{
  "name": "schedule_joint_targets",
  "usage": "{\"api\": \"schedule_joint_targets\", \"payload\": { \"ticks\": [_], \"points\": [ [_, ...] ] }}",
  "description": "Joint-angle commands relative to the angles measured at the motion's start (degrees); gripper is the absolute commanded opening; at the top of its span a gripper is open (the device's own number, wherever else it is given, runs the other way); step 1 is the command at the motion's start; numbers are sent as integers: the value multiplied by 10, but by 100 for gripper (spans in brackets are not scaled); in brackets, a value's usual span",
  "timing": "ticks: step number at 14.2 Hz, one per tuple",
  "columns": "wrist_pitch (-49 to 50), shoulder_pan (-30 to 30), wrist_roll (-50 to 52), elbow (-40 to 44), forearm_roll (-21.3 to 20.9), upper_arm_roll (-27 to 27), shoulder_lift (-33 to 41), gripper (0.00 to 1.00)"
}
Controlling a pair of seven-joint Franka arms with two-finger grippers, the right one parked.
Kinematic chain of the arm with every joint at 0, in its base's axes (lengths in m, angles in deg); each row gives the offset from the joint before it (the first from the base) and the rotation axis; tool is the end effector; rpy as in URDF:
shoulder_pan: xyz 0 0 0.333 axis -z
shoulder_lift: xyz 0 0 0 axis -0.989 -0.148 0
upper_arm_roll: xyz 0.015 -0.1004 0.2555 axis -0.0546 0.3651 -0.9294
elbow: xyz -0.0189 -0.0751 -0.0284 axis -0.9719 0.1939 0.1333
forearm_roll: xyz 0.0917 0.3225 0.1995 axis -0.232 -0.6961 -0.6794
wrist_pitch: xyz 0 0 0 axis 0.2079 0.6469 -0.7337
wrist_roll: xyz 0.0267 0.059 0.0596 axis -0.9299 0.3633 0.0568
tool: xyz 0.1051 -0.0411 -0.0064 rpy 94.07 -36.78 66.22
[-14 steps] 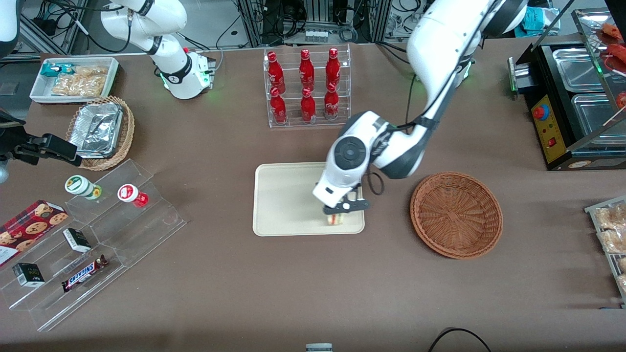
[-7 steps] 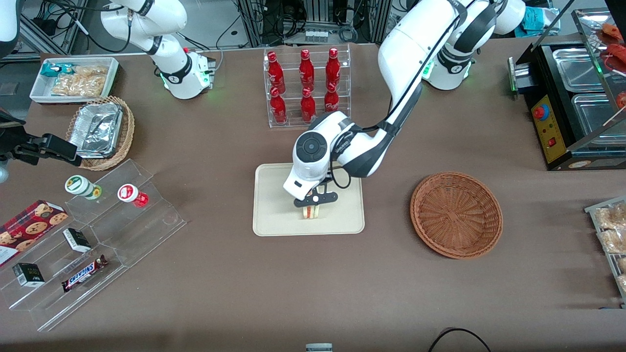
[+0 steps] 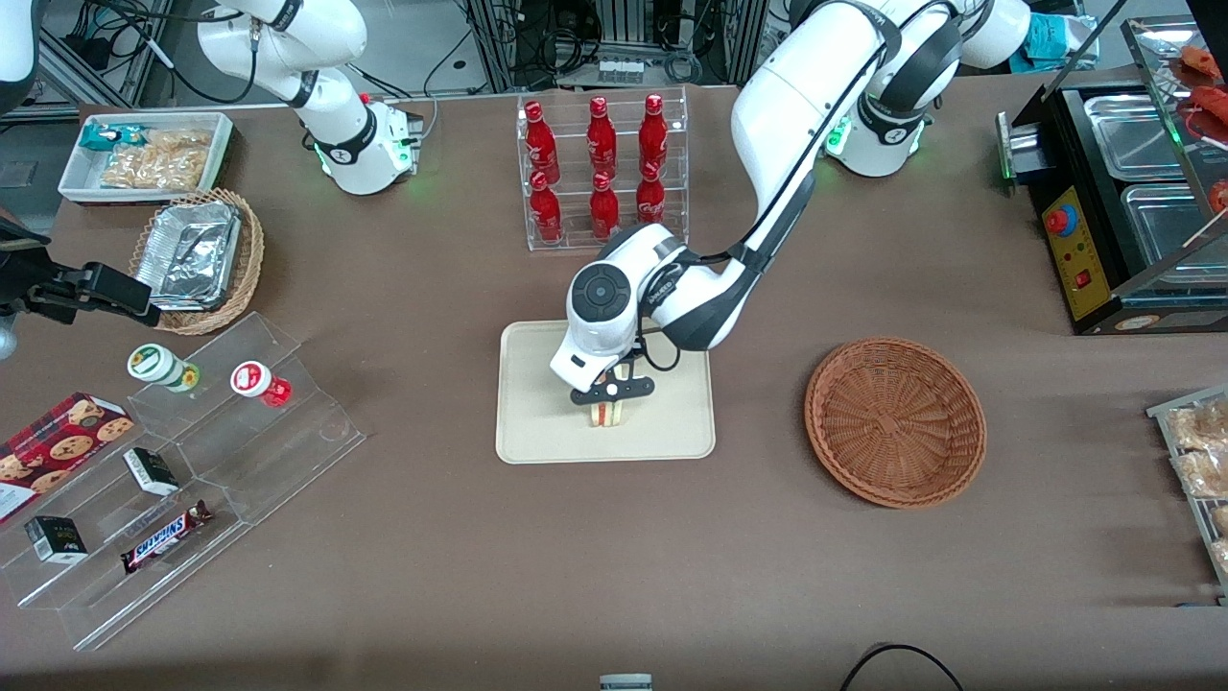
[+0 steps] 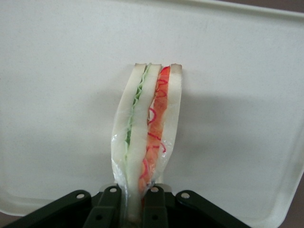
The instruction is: Place sandwich from basket to tray
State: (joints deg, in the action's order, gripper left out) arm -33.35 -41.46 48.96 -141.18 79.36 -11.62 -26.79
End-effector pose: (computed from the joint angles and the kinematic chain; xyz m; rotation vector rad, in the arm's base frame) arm 0.4770 -0.5233 0.2053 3.0975 0.2142 -0.1933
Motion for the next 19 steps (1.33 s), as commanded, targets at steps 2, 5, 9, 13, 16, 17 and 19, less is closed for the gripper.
{"api": "schedule_joint_targets", "payload": {
  "ticks": [2, 5, 9, 13, 16, 17, 19],
  "points": [
    [2, 14, 9, 14, -10, -8, -4, 100],
    [11, 12, 11, 13, -11, -9, 20, 100],
    [98, 12, 11, 12, -13, -44, 89, 100],
    [175, -3, 14, -26, -42, -52, 157, 100],
    [178, -61, 1, -64, -38, -51, 191, 100],
    [178, -73, 0, -85, -37, -52, 211, 100],
    [174, -107, -48, -141, -33, -51, 256, 100]
  ]
}}
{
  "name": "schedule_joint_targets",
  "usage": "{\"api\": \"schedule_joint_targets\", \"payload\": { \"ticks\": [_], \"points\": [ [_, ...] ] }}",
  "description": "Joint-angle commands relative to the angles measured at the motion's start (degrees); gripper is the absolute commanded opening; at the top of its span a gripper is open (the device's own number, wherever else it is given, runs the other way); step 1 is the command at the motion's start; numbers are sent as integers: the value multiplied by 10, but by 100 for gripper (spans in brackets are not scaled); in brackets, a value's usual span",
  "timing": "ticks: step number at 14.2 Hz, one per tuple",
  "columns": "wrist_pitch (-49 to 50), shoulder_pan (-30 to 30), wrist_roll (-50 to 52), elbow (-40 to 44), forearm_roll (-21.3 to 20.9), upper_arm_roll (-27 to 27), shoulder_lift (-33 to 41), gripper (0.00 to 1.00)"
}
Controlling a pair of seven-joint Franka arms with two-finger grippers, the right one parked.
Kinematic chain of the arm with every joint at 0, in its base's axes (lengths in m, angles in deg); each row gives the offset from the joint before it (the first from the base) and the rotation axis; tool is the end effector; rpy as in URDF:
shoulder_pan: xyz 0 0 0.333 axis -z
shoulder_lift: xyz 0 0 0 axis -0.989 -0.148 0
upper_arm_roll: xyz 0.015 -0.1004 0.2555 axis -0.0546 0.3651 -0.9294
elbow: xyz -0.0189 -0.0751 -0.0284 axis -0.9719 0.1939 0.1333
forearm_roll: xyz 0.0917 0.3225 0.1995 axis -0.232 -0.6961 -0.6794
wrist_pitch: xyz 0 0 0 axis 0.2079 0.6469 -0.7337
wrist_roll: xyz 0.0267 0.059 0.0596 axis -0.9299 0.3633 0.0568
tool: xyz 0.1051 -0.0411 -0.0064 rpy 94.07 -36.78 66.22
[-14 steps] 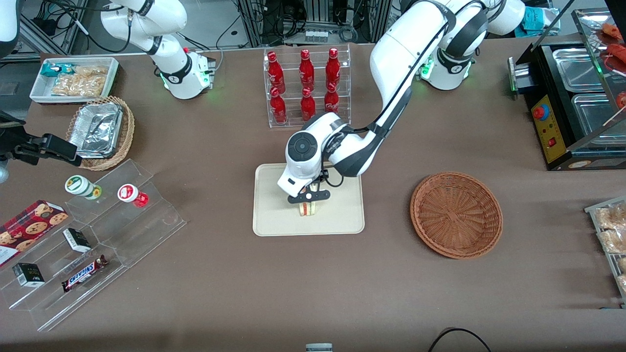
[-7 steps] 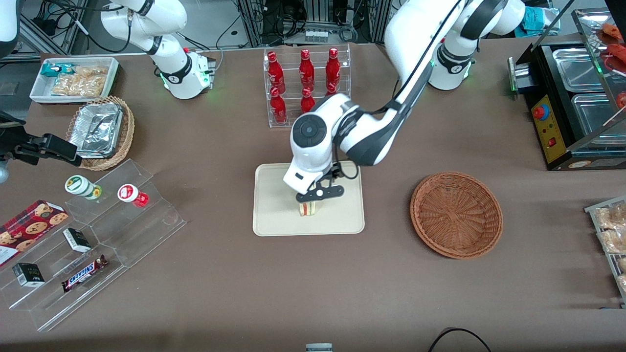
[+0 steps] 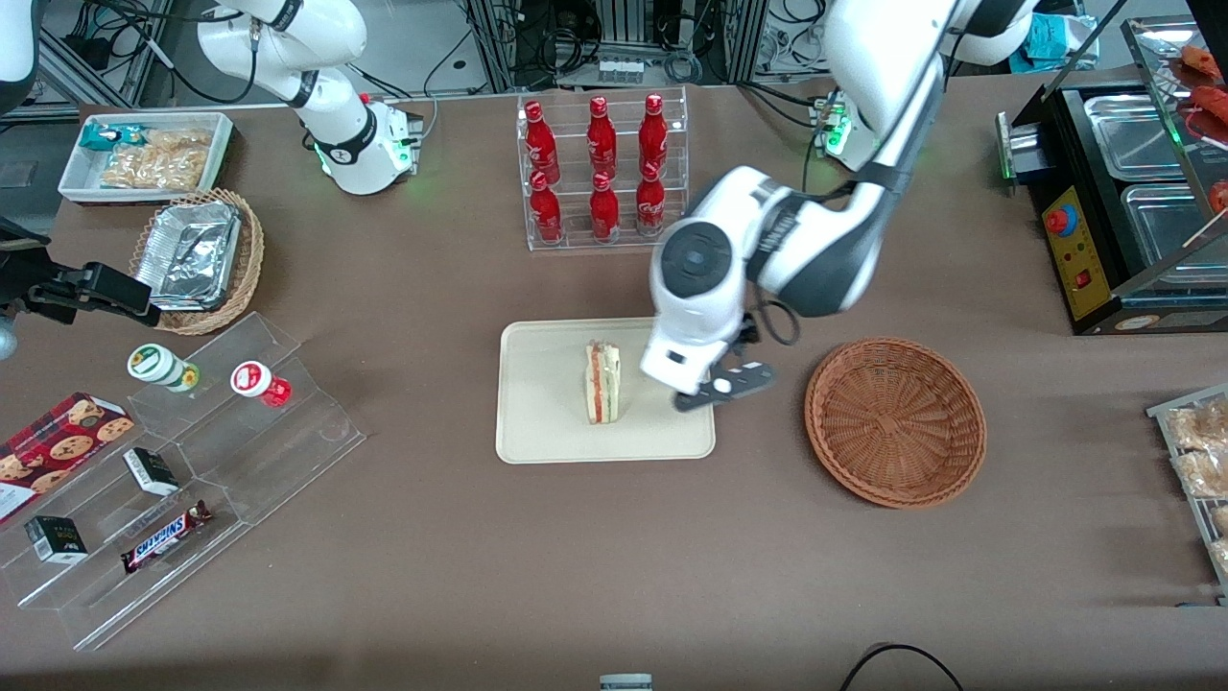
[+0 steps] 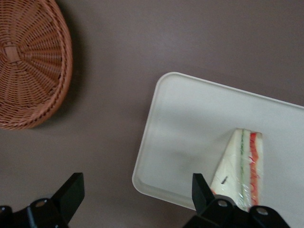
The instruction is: Place sandwich from basket to tray
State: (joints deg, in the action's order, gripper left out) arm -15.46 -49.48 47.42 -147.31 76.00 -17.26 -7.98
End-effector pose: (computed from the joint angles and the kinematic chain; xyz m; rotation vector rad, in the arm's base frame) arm 0.5454 -0.3790 0.3544 -2.9774 -0.4358 0.1293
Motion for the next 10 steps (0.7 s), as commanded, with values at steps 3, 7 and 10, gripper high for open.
{"api": "schedule_joint_targets", "payload": {
  "ticks": [3, 7, 10],
  "points": [
    [0, -74, -131, -160, 7, 6, 139, 100],
    [5, -136, -228, -232, 21, 6, 210, 100],
    [57, -173, -298, -239, 32, 5, 241, 100]
  ]
}}
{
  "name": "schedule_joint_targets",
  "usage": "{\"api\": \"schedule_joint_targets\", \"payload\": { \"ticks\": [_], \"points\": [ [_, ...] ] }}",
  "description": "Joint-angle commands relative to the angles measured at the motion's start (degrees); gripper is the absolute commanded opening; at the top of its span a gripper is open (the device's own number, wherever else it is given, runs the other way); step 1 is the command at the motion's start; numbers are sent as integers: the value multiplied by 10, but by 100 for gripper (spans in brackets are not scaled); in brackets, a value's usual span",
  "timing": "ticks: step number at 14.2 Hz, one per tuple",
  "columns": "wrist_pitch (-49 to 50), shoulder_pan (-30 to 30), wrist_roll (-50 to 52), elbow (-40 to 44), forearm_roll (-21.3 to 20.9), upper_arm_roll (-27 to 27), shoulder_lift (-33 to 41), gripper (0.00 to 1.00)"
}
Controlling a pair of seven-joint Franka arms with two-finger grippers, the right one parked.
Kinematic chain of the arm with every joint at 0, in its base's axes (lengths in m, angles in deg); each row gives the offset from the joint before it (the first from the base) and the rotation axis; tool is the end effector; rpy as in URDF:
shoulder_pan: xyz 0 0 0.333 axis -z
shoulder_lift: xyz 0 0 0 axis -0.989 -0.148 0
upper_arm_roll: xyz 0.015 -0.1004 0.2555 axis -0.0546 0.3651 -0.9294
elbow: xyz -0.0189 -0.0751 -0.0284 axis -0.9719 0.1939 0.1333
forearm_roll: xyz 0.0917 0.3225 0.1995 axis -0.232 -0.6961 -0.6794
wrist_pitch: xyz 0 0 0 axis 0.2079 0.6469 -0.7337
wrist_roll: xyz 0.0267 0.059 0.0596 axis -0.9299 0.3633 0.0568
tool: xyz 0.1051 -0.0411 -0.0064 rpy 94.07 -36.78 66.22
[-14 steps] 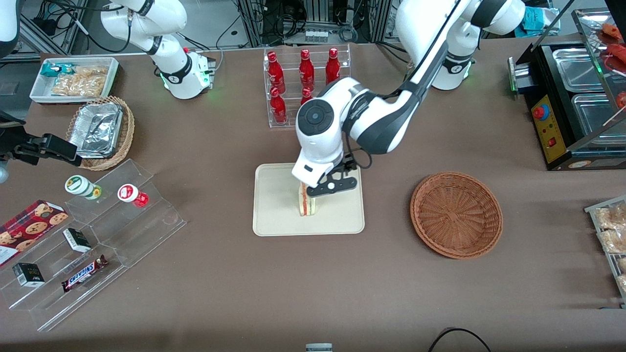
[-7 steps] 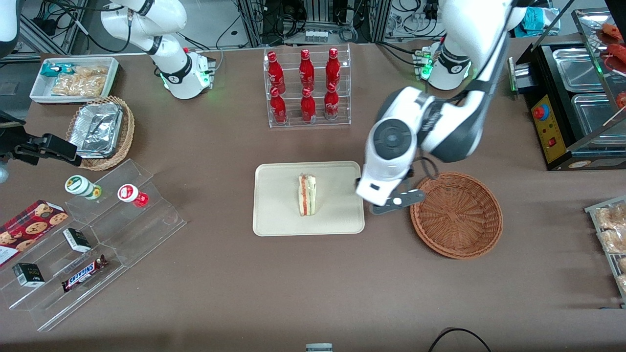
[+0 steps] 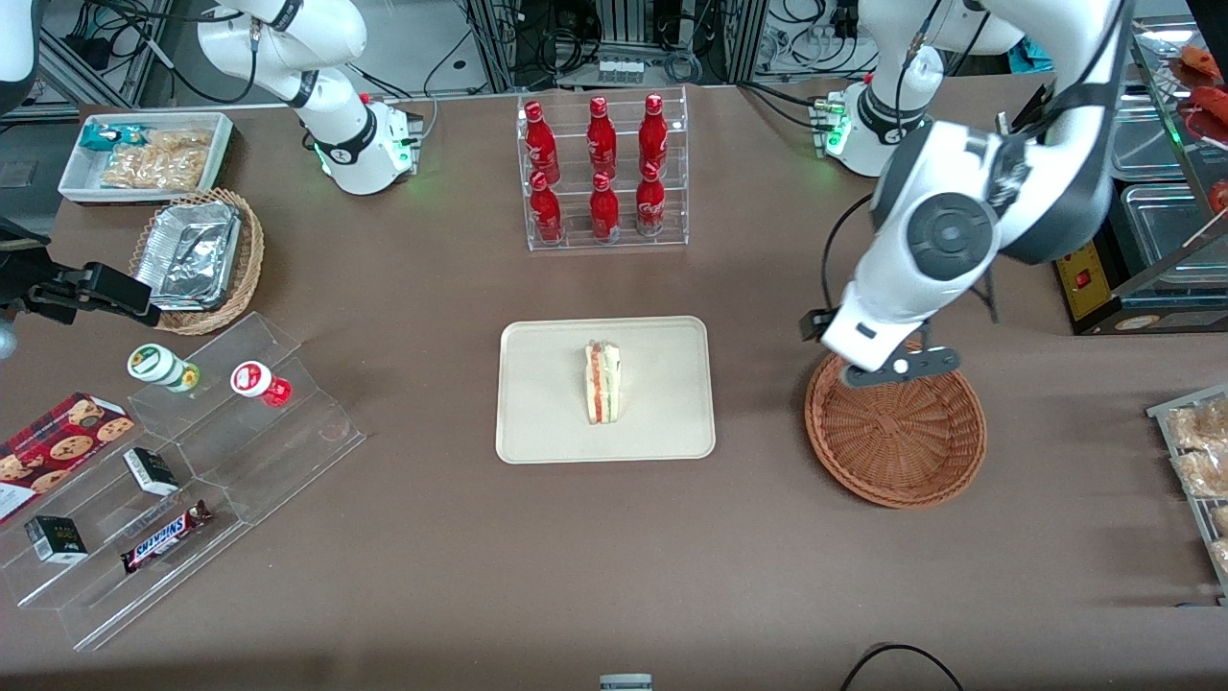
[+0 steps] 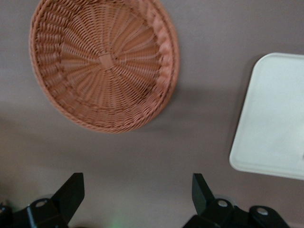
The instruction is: Place sandwich from basket to tray
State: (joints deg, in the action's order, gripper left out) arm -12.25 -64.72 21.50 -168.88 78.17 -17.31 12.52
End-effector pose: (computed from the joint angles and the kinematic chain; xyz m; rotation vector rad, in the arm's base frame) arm 0.5358 -0.1972 0.4021 -3.0117 -0.1644 0.3032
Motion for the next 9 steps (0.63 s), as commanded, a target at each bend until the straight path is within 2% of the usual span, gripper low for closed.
{"api": "schedule_joint_targets", "payload": {
  "ticks": [1, 4, 9],
  "points": [
    [42, -29, -55, -23, 12, 6, 50, 100],
    [76, -91, -127, -21, 37, 16, 81, 100],
    [123, -170, -265, 12, 37, 19, 117, 100]
  ]
}}
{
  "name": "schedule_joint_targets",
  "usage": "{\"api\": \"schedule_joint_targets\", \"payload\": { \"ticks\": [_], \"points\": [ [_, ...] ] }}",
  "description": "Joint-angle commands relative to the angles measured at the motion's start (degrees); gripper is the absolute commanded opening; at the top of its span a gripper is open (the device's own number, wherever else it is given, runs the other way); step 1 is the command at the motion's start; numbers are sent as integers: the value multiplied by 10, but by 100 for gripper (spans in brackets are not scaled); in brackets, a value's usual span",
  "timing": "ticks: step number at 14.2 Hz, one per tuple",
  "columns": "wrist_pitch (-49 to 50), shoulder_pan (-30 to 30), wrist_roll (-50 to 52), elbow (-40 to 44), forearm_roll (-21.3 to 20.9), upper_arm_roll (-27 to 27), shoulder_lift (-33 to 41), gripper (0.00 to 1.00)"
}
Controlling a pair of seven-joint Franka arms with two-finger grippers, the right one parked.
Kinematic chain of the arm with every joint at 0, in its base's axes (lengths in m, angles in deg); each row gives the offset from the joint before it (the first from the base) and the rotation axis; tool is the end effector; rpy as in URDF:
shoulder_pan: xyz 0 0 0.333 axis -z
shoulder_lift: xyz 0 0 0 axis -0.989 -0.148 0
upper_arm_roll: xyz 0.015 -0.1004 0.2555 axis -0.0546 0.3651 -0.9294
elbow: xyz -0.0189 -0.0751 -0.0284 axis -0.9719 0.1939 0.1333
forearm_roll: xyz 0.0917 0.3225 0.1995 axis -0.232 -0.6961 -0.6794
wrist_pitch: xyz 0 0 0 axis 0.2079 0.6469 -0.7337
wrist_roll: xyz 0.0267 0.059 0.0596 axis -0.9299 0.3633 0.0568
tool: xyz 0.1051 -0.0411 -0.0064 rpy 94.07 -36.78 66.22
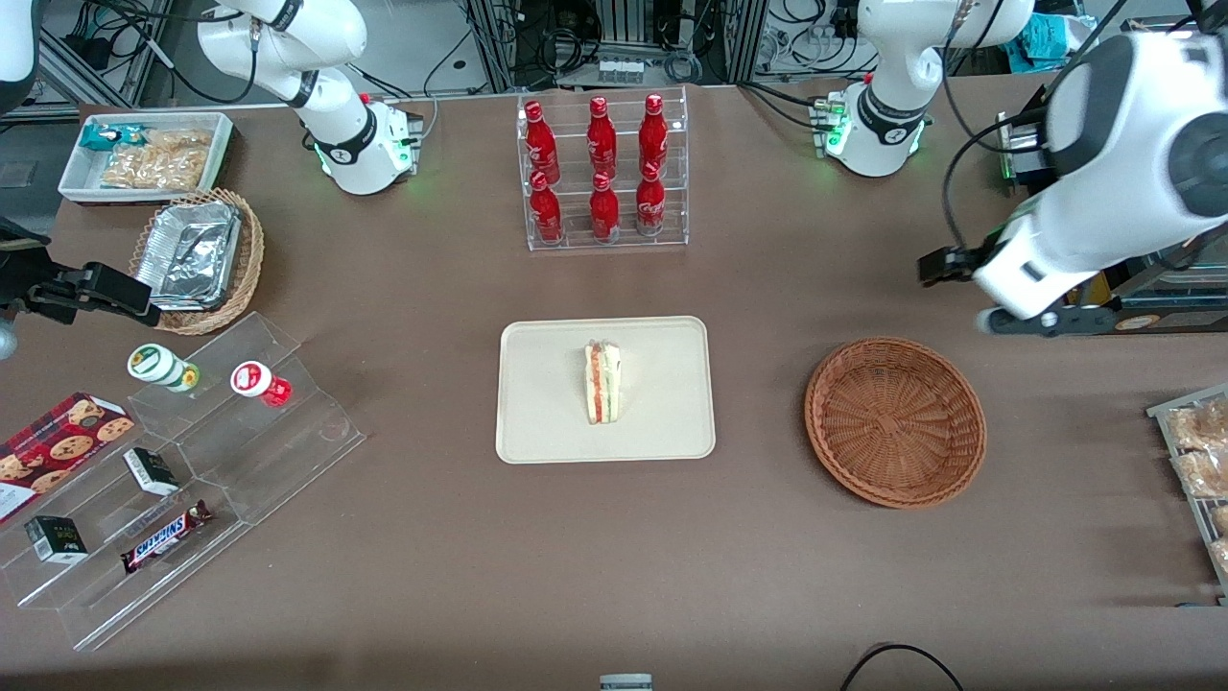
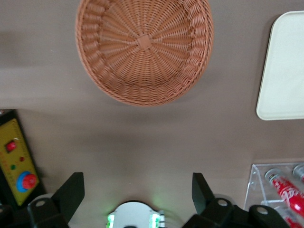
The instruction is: Place sandwich from basket to tray
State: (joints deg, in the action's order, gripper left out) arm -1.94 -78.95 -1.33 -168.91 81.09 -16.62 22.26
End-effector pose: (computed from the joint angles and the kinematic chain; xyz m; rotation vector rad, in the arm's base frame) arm 0.5242 -0.0677 0.4846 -3.1132 0.0673 0.3744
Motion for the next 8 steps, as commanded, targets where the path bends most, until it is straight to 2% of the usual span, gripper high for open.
{"api": "schedule_joint_targets", "payload": {
  "ticks": [1, 3, 6, 8],
  "points": [
    [30, -38, -39, 31, 5, 12, 19, 100],
    [24, -46, -39, 50, -2, 8, 17, 100],
    [22, -44, -38, 68, -40, 7, 16, 100],
    [16, -42, -38, 74, -40, 7, 16, 100]
  ]
}}
